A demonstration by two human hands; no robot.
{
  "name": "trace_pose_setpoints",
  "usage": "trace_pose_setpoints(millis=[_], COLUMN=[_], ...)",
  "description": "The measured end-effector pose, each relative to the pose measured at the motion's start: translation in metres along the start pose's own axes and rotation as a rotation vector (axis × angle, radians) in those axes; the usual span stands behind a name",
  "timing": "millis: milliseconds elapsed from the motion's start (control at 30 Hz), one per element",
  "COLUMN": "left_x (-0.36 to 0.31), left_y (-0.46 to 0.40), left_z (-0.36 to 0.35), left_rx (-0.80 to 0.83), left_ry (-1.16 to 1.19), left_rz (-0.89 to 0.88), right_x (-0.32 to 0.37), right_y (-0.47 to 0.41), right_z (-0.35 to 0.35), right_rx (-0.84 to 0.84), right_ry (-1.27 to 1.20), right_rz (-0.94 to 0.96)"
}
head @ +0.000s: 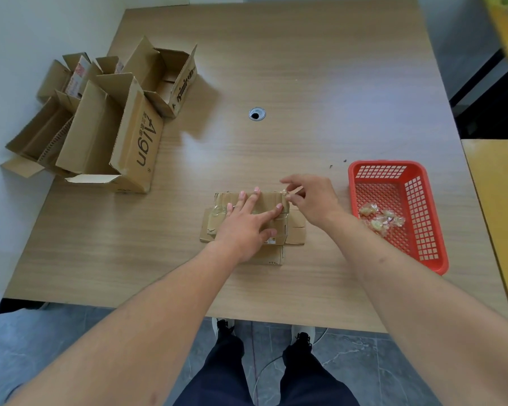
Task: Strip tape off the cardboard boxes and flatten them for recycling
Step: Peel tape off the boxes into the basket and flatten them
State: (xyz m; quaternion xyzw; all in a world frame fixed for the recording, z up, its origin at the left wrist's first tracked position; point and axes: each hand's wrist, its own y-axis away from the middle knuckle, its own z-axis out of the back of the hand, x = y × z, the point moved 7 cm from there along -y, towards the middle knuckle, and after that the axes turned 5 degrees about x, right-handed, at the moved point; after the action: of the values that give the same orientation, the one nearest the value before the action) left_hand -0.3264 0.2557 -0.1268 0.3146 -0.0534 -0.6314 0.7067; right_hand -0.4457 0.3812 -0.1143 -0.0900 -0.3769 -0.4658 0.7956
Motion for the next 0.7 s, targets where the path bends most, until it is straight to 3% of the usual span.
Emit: trace_pose_setpoints(millis=[200, 400, 567, 700], left_x=[-0.003, -0.005, -0.002, -0.003], left_y=[-0.002, -0.014, -0.019, -0.021], left_z=[0.012, 0.031, 0.029, 0.03], left_rx=[0.029, 0.009, -0.013, -0.023], left_ry=[-0.034, -0.041, -0.055, -0.049], left_rz=[-0.001, 0.069, 0.087, 0.092], right_x=[-0.008, -0.041, -0.059, -0.057], right_y=[-0.016, -0.004, -0.001, -0.006], right_z=[-0.007, -0.017, -0.017, -0.012], right_rx=[0.073, -0.118, -0.194, -0.201], right_ry=[-0.032, -0.731, -0.924, -0.933], right_rz=[-0.181, -0.51, -0.488, -0.429])
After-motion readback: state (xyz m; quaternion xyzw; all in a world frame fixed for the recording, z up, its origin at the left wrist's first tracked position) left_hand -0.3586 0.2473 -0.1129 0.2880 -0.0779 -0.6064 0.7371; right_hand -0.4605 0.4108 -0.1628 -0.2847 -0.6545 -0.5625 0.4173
